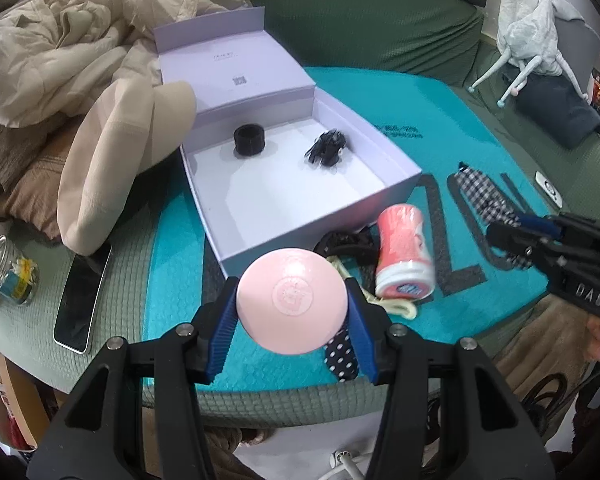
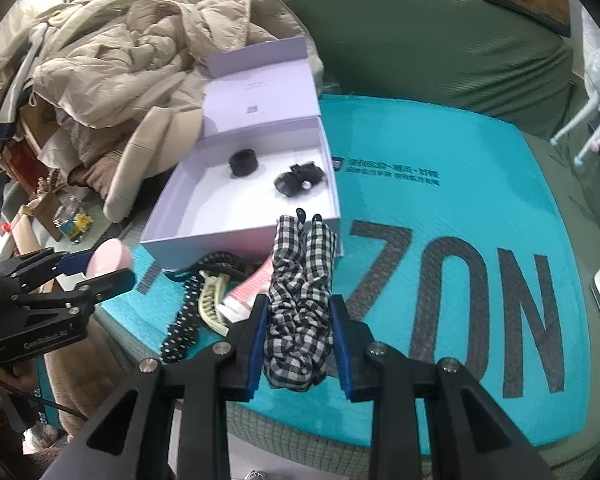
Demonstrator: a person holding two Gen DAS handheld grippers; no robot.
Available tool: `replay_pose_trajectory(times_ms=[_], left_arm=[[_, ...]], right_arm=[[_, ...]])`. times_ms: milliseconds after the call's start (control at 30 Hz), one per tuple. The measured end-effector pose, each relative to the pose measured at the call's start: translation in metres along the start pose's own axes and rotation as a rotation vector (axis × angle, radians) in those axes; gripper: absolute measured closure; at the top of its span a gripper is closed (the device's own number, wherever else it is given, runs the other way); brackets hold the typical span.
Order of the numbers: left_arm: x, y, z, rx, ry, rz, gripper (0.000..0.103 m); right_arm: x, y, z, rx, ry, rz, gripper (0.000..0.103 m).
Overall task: Organize objects
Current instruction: 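Carry the pink compact with left tool while right tool carries the scrunchie toward the box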
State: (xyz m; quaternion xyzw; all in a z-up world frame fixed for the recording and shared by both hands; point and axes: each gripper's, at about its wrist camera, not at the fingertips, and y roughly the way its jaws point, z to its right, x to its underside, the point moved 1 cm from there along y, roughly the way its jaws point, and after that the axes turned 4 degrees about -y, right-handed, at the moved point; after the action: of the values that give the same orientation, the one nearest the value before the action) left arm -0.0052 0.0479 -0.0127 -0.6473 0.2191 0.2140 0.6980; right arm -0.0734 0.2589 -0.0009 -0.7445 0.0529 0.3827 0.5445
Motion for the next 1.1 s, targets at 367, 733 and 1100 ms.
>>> replay_pose_trajectory(times_ms=[367, 733, 1100], left_arm=[[-0.028, -0.005, 0.008, -0.004, 0.013, 0.015, 0.054], [-0.061, -0.004, -0.002, -0.033, 0.004, 0.03, 0.054], [-0.089, 0.003, -0.01, -0.036, 0.001, 0.047, 0.054]], right_arm=[[-0.023, -0.005, -0.011, -0.032, -0.055, 0.012, 0.074], [-0.064, -0.009, -0.016, -0.032, -0.138, 0.047, 0.074], [-0.1, -0.001, -0.018, -0.054, -0.177, 0.058, 0.074]])
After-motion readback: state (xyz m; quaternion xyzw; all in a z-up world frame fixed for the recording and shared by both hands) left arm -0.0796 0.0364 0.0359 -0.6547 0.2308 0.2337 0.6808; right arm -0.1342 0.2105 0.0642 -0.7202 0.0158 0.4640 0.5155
